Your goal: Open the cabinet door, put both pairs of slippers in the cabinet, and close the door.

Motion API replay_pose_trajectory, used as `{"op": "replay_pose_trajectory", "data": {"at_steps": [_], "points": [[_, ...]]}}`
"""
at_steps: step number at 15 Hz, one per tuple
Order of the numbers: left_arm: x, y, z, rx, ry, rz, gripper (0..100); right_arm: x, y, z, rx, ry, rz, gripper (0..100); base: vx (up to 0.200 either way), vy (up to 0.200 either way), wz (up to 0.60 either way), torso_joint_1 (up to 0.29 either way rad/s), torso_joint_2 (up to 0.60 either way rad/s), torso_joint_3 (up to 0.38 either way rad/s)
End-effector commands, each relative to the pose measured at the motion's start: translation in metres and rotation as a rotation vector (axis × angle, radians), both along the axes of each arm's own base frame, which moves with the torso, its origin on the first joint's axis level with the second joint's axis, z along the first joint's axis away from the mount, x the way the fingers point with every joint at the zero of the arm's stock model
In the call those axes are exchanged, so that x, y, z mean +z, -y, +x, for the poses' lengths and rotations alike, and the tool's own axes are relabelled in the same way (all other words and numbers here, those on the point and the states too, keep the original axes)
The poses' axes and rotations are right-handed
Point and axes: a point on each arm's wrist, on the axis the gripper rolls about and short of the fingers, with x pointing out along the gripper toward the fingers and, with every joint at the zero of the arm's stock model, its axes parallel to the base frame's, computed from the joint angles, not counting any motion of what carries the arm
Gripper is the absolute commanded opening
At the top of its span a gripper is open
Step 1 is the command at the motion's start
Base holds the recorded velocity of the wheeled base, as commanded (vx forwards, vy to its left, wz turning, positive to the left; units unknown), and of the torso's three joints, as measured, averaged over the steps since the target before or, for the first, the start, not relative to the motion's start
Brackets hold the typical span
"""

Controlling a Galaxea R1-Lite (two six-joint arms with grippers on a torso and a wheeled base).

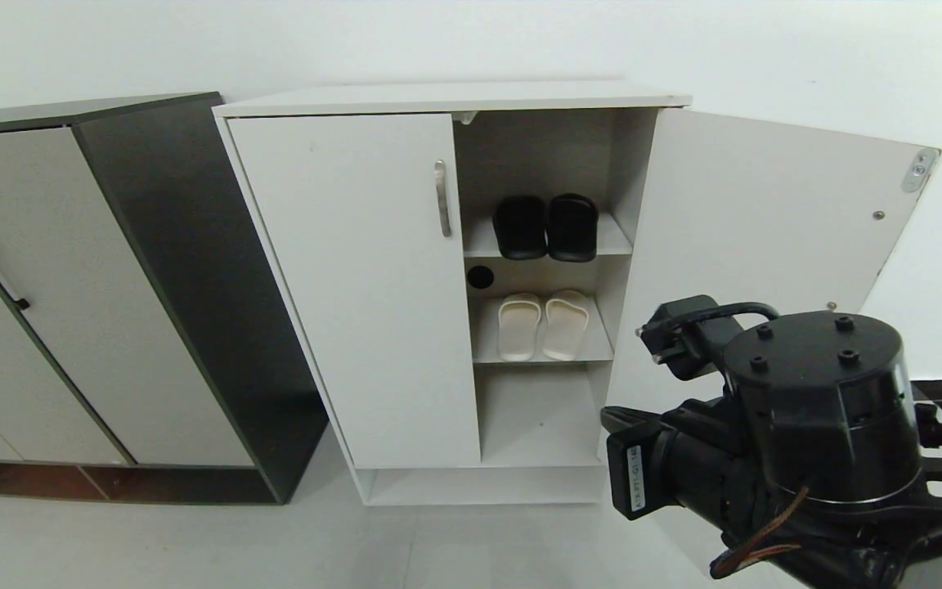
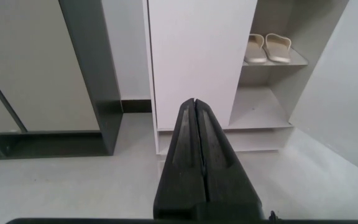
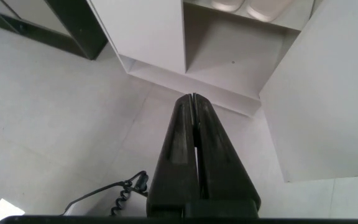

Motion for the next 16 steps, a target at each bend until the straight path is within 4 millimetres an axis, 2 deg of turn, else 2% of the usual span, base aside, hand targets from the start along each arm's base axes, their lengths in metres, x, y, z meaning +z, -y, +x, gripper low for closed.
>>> {"op": "replay_pose_trajectory", "data": {"at_steps": [1, 7, 10, 16], "points": [[0.0001, 0.0, 0.0001, 0.0, -0.001, 0.0, 0, -0.0008, -0.0006, 0.0003, 0.0, -0.001, -0.002, 0, 0.0, 0.0, 0.0, 0.0, 0.0, 0.0], [0.0001, 0.0, 0.0001, 0.0, -0.001, 0.0, 0, -0.0014, 0.0001, 0.0008, -0.002, -0.004, -0.004, 0, 0.0, 0.0, 0.0, 0.001, -0.03, -0.027], [0.0001, 0.0, 0.0001, 0.0, -0.001, 0.0, 0, -0.0022, 0.0, 0.0009, -0.003, -0.005, -0.007, 0, 0.0, 0.0, 0.0, 0.02, -0.21, -0.313], [0.0001, 0.0, 0.0001, 0.0, -0.001, 0.0, 0, -0.0022, -0.0004, 0.0011, -0.001, -0.005, -0.008, 0, 0.0, 0.0, 0.0, 0.099, -0.5, -0.346]]}}
